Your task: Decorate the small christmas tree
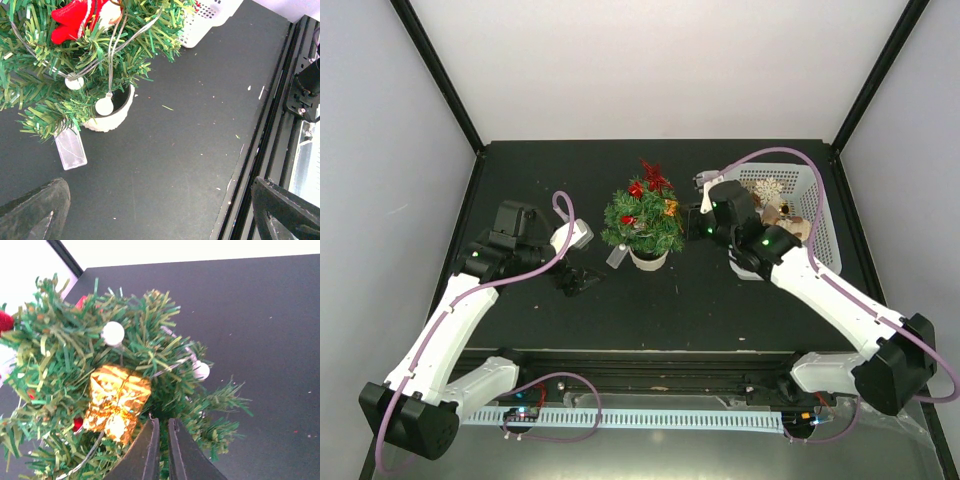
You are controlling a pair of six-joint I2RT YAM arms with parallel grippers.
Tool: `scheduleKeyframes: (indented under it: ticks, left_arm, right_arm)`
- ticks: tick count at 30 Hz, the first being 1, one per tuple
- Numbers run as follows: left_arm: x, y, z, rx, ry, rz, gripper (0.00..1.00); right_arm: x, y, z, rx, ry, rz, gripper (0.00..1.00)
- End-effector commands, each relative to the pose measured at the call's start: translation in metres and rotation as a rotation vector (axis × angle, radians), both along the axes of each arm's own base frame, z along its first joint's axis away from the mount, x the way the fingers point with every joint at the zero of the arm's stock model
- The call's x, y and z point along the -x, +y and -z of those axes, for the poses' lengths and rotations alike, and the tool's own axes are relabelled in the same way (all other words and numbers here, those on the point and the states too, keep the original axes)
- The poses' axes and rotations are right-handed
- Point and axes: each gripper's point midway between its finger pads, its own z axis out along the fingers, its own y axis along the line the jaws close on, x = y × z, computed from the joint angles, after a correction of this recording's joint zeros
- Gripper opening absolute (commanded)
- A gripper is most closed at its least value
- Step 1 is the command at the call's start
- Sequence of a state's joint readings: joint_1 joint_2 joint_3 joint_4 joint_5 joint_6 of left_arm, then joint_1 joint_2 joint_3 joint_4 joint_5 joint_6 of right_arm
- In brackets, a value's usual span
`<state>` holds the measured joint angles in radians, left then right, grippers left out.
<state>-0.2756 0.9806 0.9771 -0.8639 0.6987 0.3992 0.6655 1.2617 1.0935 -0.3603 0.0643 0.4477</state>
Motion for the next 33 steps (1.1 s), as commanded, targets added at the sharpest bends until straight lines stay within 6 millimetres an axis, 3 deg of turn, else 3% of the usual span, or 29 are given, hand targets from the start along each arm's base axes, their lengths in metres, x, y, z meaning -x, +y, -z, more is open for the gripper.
scheduleKeyframes:
  ticks: [1,10,14,22,24,28,29,30,33]
  left_arm:
    - [0.000,0.002,-0.006,0.005,-0.033,-0.004,0.99]
    - [-0.002,0.002,-0.008,0.006,-0.032,-0.007,0.99]
    - [-0.003,0.003,-0.011,-0.005,-0.042,-0.015,0.99]
    - [-0.019,0.023,-0.027,-0.121,-0.122,-0.093,0.99]
    - [-0.020,0.029,-0.037,-0.153,-0.131,-0.109,0.99]
    - [-0.007,0.042,-0.069,-0.178,-0.189,-0.116,0.99]
    - [0.000,0.045,-0.079,-0.177,-0.209,-0.119,0.99]
    - [0.006,0.048,-0.089,-0.172,-0.229,-0.123,0.99]
    - [0.030,0.055,-0.112,-0.157,-0.282,-0.128,0.99]
  right_arm:
    - [0.007,0.011,0.019,-0.012,0.055,-0.072,0.10]
    - [0.007,0.008,0.030,0.007,0.078,-0.059,0.10]
    - [0.003,-0.008,0.021,0.024,0.041,0.023,0.19]
    - [0.008,-0.045,-0.019,0.075,-0.059,0.139,0.59]
    - [0.017,-0.050,-0.031,0.085,-0.069,0.121,0.67]
    - [0.051,-0.057,-0.061,0.060,-0.092,0.022,0.74]
    - [0.064,-0.057,-0.071,0.035,-0.116,-0.024,0.90]
    - [0.077,-0.058,-0.081,0.009,-0.143,-0.067,0.99]
    - [0.119,-0.071,-0.112,-0.043,-0.236,-0.170,1.00]
